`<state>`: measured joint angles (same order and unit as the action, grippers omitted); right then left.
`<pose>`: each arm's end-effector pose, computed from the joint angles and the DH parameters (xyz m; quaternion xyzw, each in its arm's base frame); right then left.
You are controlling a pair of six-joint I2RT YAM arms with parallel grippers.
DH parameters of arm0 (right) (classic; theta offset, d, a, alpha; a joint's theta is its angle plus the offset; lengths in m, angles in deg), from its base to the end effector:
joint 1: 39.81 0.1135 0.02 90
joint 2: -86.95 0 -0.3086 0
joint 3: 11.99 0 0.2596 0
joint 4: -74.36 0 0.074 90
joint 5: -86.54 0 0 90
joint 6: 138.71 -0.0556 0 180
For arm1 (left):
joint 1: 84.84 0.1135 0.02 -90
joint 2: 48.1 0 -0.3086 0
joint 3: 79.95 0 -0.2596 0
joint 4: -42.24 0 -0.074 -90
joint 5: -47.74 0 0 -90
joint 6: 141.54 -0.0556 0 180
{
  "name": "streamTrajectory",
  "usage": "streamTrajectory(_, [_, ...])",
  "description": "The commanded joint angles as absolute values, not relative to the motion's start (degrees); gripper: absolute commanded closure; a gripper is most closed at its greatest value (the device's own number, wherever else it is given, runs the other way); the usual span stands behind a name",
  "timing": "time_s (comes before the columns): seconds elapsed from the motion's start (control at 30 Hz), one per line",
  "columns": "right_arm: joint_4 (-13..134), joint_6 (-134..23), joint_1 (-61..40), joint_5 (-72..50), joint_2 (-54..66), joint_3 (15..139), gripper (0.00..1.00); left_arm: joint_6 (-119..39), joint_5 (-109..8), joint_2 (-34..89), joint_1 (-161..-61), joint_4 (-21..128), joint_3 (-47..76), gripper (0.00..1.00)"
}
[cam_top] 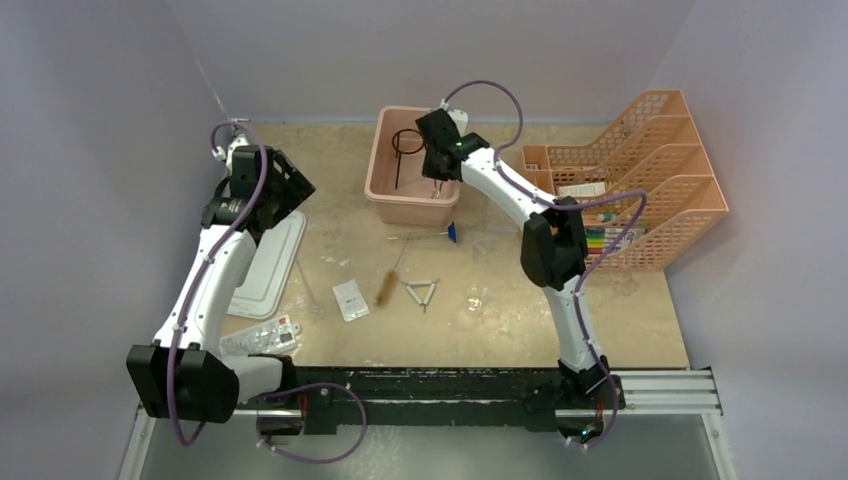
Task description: Organize the chemistry lab equipment
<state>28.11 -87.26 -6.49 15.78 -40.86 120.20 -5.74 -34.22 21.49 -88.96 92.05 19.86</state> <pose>0.4799 0.2935 0.2927 0.1091 0.8962 0.1124 0.4151 0.2674 -0.0115 0.3689 -0.3487 0.8315 -0.1231 0.4146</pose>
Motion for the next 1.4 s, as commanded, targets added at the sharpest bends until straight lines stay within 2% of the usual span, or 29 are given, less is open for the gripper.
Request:
streamTrajectory(0.0, [27.11, -87.14, -6.42, 20.27, -42.6, 124.37, 1.0, -7.64, -34.22, 22.27, -88.53, 89.17, 18.66, 0.3])
streamTrajectory(0.13, [26.13, -87.19, -6.42, 20.71, -43.97, 125.21, 0.99, -8.03, -34.08, 22.89, -88.53, 89.17, 18.66, 0.3])
streamTrajectory(0.33, [25.7, -86.16, -6.42, 21.87, -46.14, 126.79, 0.92, -8.46, -33.99, 23.53, -88.53, 89.0, 18.55, 0.3])
streamTrajectory(0.47, [25.01, -85.01, -6.42, 22.8, -47.1, 128.37, 0.82, -8.61, -33.99, 23.71, -88.53, 89.06, 18.41, 0.3])
streamTrajectory(0.6, [26.78, -82.86, -6.41, 23.62, -45.42, 128.3, 0.64, -8.91, -33.99, 23.88, -88.53, 89.23, 18.06, 0.3])
streamTrajectory(0.7, [28.9, -81.18, -6.41, 24.8, -43.29, 128.21, 0.58, -8.87, -34.29, 24.13, -88.53, 89.17, 17.75, 0.3])
streamTrajectory(1.03, [33.63, -75.51, -5.62, 21.79, -32.48, 123.85, 0.54, -9.35, -37.4, 24.57, -88.55, 88.19, 17.6, 0.3])
streamTrajectory(1.37, [43.32, -66.2, -5.45, 2.27, -15.7, 103.28, 0.5, -12.41, -44.19, 23.09, -88.71, 85.15, 20.34, 0.31])
